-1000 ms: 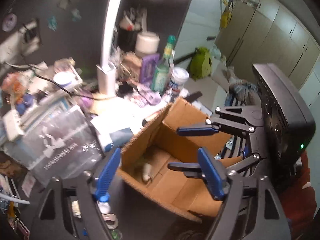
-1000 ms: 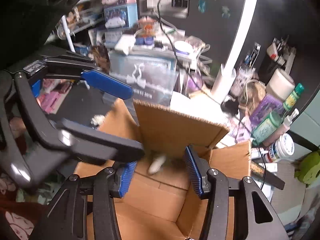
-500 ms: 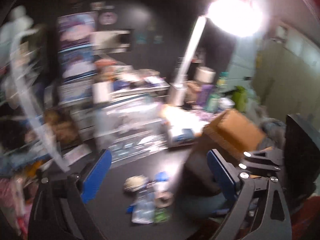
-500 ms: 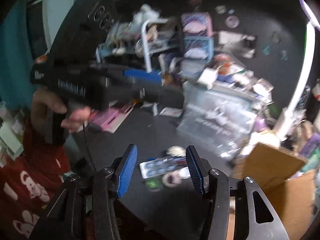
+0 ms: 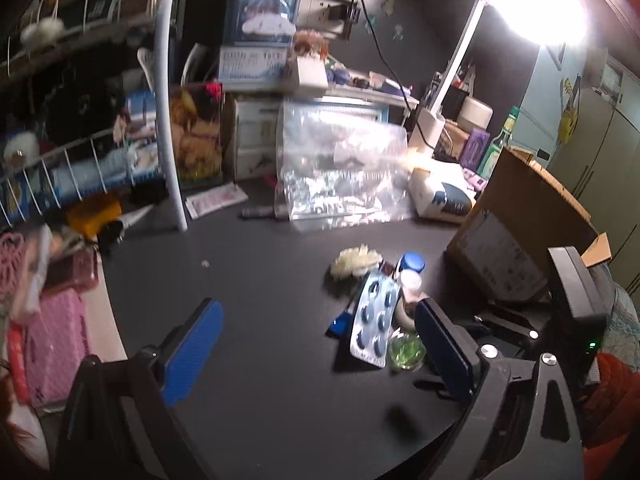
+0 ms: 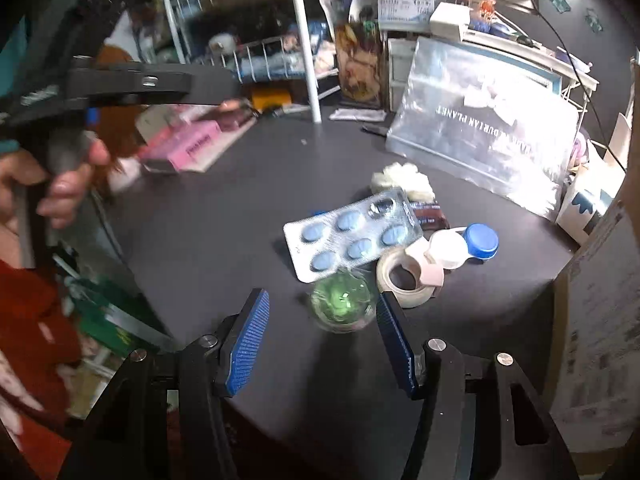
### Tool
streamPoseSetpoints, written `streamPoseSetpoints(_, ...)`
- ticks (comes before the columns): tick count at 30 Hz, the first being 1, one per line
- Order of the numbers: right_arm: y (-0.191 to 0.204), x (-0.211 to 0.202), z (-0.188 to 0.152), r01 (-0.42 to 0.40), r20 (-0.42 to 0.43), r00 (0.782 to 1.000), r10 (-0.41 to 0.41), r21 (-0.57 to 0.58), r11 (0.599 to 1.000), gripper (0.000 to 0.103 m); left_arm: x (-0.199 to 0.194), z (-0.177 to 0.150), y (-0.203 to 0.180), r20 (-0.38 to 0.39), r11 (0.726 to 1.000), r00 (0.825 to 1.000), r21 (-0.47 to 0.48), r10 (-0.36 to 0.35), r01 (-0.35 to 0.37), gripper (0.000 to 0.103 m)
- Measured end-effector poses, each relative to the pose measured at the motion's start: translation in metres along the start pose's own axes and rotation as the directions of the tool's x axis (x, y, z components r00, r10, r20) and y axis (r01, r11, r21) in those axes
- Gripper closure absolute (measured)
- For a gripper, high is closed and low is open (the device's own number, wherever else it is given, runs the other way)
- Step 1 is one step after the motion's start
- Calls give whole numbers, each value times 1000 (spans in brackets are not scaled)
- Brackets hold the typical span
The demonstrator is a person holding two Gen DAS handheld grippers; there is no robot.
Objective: Organize objects
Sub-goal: 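Move the right gripper back and grasp the green gel pad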
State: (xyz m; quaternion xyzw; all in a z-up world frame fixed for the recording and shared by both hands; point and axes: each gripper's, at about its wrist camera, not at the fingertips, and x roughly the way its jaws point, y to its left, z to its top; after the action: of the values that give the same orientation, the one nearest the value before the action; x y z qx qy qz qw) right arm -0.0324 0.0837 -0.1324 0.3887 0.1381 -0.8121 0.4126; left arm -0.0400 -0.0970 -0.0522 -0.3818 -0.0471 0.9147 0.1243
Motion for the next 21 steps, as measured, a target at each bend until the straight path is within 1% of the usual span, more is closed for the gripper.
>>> streamPoseSetpoints(6,1,22,4,46,-28,998,-48,-59,997,52,0,-5,-2,1,1000,1000,-11,-10,10,8)
streamPoseSetpoints(8,2,26,5,51,-38,998,-54,-72,996,57,0,-4,-3,1,1000,1000,-10,-3,3,8)
streamPoseSetpoints(9,3,27,5,69,-34,997,-72,-84,994,61,0,-5,-3,-1,1000,1000,-10,0,0,8)
streamPoseSetpoints(11,3,26,4,76,-32,996,-79,-92,993,64,0,-5,-3,-8,1000,1000,-12,-3,3,8)
streamPoseSetpoints(12,3,24,3,77,-26,996,-80,-88,993,69,1,-5,-4,-14,1000,1000,-12,-8,8,8)
streamPoseSetpoints(16,4,19,0,82,-18,996,-84,-102,991,69,7,-6,-10,-58,999,997,8,-49,50,8)
streamPoseSetpoints(18,3,16,-1,69,-15,997,-71,-99,993,69,8,-6,-14,-81,997,994,16,-77,79,8)
streamPoseSetpoints(21,4,6,2,46,7,999,-45,-98,994,69,10,-5,-23,-131,985,978,22,-164,169,8)
